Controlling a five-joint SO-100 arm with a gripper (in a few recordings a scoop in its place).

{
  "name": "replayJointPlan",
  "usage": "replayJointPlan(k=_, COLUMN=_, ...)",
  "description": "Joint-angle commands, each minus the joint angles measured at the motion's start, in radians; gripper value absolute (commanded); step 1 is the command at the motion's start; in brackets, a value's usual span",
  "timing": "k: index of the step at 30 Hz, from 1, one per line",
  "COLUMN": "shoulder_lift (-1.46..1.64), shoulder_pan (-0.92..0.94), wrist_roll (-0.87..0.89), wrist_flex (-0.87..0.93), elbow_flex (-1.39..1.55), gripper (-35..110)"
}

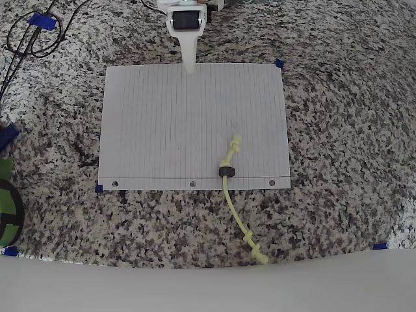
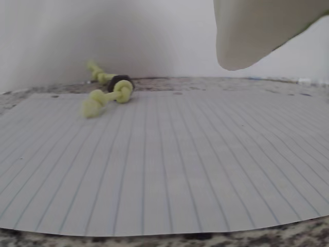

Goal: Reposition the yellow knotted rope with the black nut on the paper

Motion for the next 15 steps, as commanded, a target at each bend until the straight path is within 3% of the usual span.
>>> replayJointPlan(k=1, shoulder_lift=-0.026, shoulder_pan=0.018, wrist_roll=0.005, wrist_flex=-0.008, elbow_flex=-0.077, gripper=2)
replayJointPlan(k=15, shoulder_lift=-0.538, shoulder_pan=0.020, wrist_roll=0.046, wrist_flex=-0.015, elbow_flex=-0.518, gripper=2)
